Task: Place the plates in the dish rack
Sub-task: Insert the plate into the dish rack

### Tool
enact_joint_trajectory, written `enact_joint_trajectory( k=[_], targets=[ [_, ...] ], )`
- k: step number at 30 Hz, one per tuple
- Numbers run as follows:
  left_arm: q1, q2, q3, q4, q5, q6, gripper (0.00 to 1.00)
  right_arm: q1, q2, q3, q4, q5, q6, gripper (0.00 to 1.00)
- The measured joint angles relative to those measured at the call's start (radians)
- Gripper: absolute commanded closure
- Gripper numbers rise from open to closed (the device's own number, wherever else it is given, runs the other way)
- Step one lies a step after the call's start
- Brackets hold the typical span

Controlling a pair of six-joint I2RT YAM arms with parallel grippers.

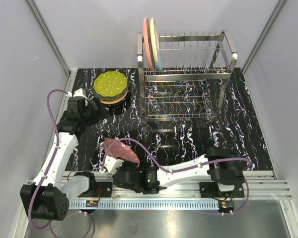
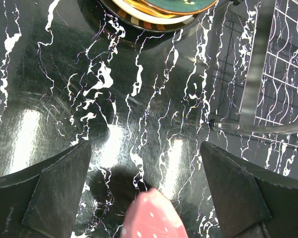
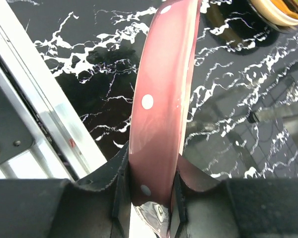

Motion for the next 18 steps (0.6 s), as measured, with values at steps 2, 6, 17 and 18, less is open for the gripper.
enact_joint_trajectory(
  k=[2, 6, 17, 18],
  targets=[
    [0.0, 0.0, 0.0, -0.001, -0.003, 0.002, 0.03, 0.009, -0.03, 0.0, -0.034, 0.013, 0.024, 1.0],
    [0.0, -0.006, 0.0, -0.002, -0.006, 0.005, 0.01, 0.021, -0.094, -0.006, -0.082, 0.047, 0.06, 1.0],
    [0.006, -0.013, 0.0, -0.003, -0.007, 0.011, 0.01, 0.032, -0.38, -0.126, -0.156, 0.124, 0.189, 1.0],
    [0.01, -0.013, 0.0, -0.004, -0.007, 0.011, 0.01, 0.037, -0.4, -0.126, -0.17, 0.13, 0.198, 1.0]
  ],
)
